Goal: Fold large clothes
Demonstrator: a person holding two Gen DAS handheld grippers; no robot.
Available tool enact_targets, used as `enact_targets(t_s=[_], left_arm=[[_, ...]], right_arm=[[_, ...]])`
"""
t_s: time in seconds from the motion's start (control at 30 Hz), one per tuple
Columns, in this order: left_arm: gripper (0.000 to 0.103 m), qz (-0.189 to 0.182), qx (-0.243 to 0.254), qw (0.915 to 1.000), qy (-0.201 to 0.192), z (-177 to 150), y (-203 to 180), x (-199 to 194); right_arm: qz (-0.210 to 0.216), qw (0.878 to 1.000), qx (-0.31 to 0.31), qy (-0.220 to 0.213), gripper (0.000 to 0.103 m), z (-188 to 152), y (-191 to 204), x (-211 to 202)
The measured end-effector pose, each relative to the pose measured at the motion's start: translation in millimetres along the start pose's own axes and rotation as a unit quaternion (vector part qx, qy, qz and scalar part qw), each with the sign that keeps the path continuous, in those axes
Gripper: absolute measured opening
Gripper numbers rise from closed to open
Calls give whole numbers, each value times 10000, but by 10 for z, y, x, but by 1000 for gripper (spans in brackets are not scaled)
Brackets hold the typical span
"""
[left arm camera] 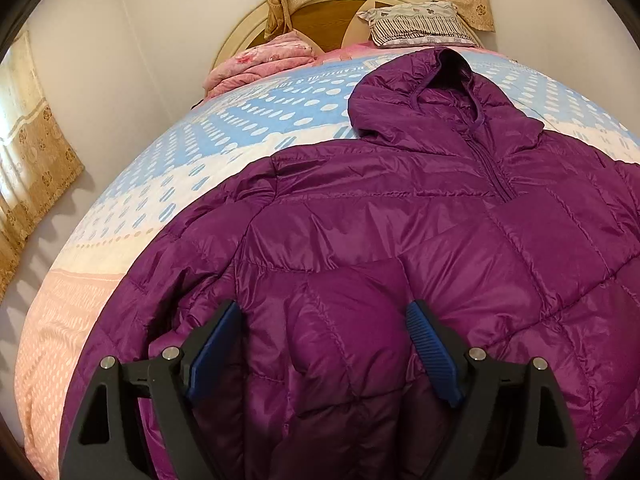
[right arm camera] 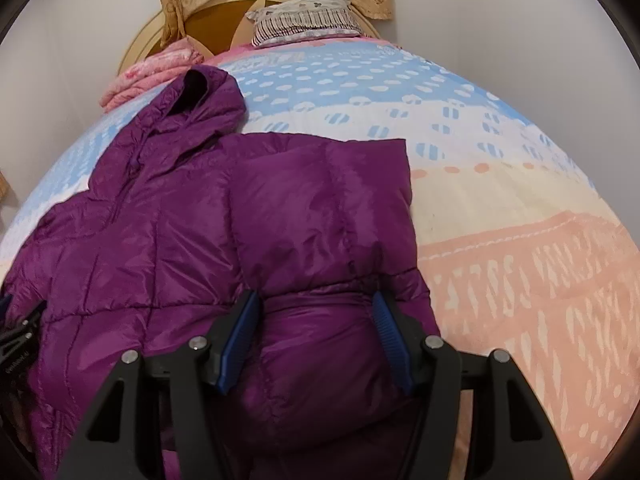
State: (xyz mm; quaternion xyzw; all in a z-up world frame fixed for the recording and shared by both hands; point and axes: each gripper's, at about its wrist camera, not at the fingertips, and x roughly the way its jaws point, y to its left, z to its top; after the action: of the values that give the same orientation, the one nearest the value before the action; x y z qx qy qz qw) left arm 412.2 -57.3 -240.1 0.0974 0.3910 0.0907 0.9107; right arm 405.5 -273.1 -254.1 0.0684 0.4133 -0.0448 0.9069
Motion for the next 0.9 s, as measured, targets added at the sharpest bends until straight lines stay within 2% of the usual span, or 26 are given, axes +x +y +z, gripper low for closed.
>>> enact_targets(t_s=[0.1,0.17,0.27,0.37,0.47,0.83,0.87,0.9], left_arm=[[86,-4,0,10000,5,-1,0,5],[86,-6,2,10000,13,-3,4,7],[87,13,19,10000,3,-6,-2,6],[87,-18,-9,10000,17,-5,-2,7],[87,-59,-41,10000,28,-8,7,12],[88,-105,-27,9999,76,3,6,15],[88,-161,-37,9998,111,6,10,21],[88,-227,-55,9996,158,10,43,8]], right_arm=[[-169,9999,-6,-31,63,53,32,-137],[-26,9995,129,-288,63,56,46,-371],[153,9992,-85,-354,63,4,200,-481],[117,9989,-429,-158,63,-114,365,-336],[60,9991,-418,-22,64,-179,368,-191],[-68,9980,-615,85,73,-211,440,-139],[-60,9981,-605,100,75,-201,433,-146],[-45,9982,-585,131,81,-191,418,-182]])
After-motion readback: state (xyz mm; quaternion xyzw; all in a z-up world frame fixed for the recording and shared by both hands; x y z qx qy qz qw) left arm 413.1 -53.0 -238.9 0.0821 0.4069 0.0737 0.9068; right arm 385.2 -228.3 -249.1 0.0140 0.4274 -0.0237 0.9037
